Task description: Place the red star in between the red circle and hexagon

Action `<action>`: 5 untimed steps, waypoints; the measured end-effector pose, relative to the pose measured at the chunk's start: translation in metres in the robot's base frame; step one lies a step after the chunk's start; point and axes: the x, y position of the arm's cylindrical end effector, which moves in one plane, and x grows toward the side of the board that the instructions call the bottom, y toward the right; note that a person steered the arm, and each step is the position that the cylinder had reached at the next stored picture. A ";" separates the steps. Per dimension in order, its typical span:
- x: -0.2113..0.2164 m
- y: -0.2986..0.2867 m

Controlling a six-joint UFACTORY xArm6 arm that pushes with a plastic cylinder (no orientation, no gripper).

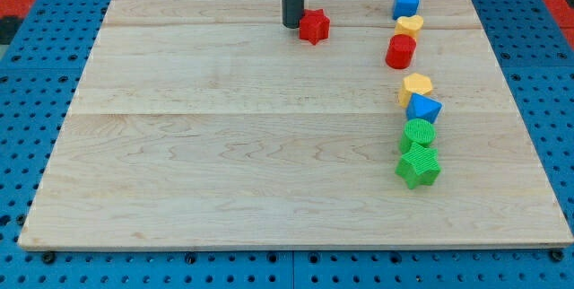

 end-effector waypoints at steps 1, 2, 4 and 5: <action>-0.026 -0.001; 0.012 0.031; 0.072 0.042; 0.054 0.021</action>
